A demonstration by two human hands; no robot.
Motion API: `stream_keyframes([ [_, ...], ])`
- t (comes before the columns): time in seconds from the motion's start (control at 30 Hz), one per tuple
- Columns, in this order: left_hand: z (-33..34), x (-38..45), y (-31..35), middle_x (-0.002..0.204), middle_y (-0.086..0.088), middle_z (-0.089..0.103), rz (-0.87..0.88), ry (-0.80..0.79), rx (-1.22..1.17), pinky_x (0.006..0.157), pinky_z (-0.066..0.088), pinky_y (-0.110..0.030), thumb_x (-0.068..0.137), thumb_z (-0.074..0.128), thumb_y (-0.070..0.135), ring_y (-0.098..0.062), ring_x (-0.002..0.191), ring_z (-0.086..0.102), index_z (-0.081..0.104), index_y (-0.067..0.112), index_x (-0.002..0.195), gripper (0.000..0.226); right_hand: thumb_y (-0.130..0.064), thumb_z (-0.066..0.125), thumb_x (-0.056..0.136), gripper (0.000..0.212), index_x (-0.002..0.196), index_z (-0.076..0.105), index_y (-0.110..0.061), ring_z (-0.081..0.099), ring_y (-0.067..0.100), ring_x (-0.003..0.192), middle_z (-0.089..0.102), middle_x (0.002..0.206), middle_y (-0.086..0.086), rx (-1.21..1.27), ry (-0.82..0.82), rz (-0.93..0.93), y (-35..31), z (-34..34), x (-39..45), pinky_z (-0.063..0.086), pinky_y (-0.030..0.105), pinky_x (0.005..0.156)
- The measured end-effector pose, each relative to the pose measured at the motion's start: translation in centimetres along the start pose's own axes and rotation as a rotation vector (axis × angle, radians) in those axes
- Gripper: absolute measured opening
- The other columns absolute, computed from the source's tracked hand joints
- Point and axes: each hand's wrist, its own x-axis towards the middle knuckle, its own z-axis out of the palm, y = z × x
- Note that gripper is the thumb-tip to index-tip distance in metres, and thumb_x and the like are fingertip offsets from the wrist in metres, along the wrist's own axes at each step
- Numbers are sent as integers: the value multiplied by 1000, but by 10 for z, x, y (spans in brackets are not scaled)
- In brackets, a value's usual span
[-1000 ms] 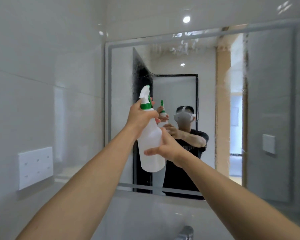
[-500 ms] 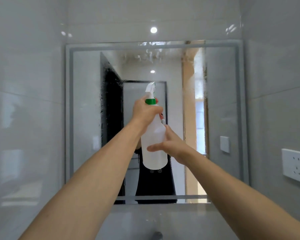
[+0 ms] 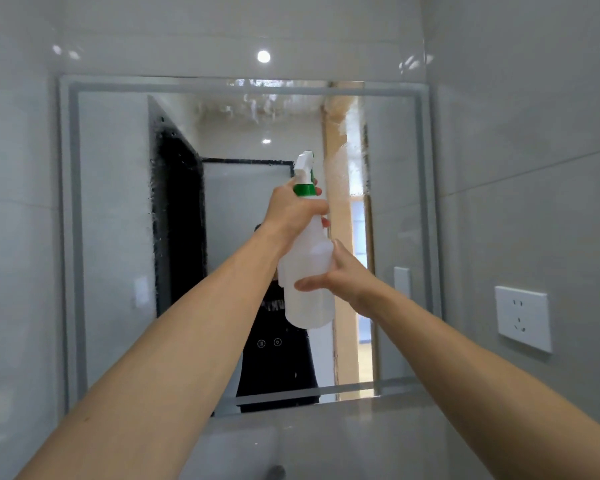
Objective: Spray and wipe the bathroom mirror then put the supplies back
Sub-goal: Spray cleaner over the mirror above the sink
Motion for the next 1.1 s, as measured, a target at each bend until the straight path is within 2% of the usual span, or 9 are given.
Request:
stream_keyframes([
  [0.13, 22, 3, 0, 86, -11, 62, 5, 0, -20, 61, 58, -37, 70, 66, -14, -25, 52, 64, 64, 1, 101, 33, -20, 89, 59, 83, 127, 41, -20, 61, 27, 112, 60, 120, 8, 0, 29, 15, 6, -16, -5, 53, 50, 97],
  [0.27, 45, 5, -3, 71, -8, 61, -9, -7, 11, 63, 59, -41, 71, 67, -9, -26, 54, 66, 63, 8, 92, 28, -26, 91, 52, 94, 132, 42, -22, 62, 27, 114, 62, 122, 7, -3, 40, 32, 14, -33, -11, 52, 51, 99],
  [0.4, 65, 4, -6, 77, -11, 64, -56, -75, -18, 68, 61, -46, 71, 67, -12, -25, 54, 67, 66, 2, 99, 32, -28, 91, 51, 95, 133, 42, -23, 62, 24, 112, 63, 120, 4, -5, 85, 52, 25, -47, -22, 53, 49, 97],
  [0.53, 79, 1, -8, 86, -11, 66, -91, -128, -54, 73, 60, -49, 64, 70, -11, -39, 71, 71, 65, -3, 102, 40, -25, 90, 55, 89, 129, 41, -23, 61, 24, 111, 61, 121, 5, -14, 135, 83, 32, -61, -30, 52, 49, 97],
  [0.63, 86, -4, -10, 85, -8, 62, -99, -168, -82, 63, 59, -38, 75, 66, -15, -34, 69, 68, 58, -6, 117, 44, -25, 90, 56, 89, 130, 40, -24, 61, 24, 111, 60, 121, 4, -31, 130, 101, 36, -69, -35, 52, 50, 97],
  [0.73, 91, -6, -14, 86, -7, 60, -111, -168, -93, 62, 56, -36, 76, 66, -15, -32, 67, 67, 57, -6, 119, 45, -24, 89, 58, 90, 132, 39, -22, 60, 24, 111, 58, 121, 5, -33, 125, 113, 42, -73, -39, 51, 49, 98],
  [0.87, 94, -8, -23, 82, -11, 61, -105, -128, -101, 61, 55, -39, 70, 69, -13, -31, 58, 65, 58, -4, 114, 46, -22, 89, 63, 85, 133, 39, -22, 59, 22, 110, 58, 119, 4, -37, 110, 127, 48, -71, -43, 53, 46, 94],
  [1.0, 93, -12, -33, 68, -11, 59, -84, -43, -80, 58, 56, -42, 62, 70, -9, -31, 58, 63, 62, 4, 91, 33, -13, 87, 70, 78, 132, 39, -22, 59, 20, 108, 59, 117, 3, -28, 86, 137, 52, -66, -46, 52, 36, 85],
  [1.1, 89, -16, -37, 73, -15, 57, -95, -17, -69, 57, 58, -45, 62, 71, -10, -30, 59, 62, 59, 6, 86, 31, -12, 86, 71, 78, 132, 38, -22, 58, 22, 110, 57, 119, 4, -34, 59, 148, 53, -62, -46, 52, 41, 93],
])
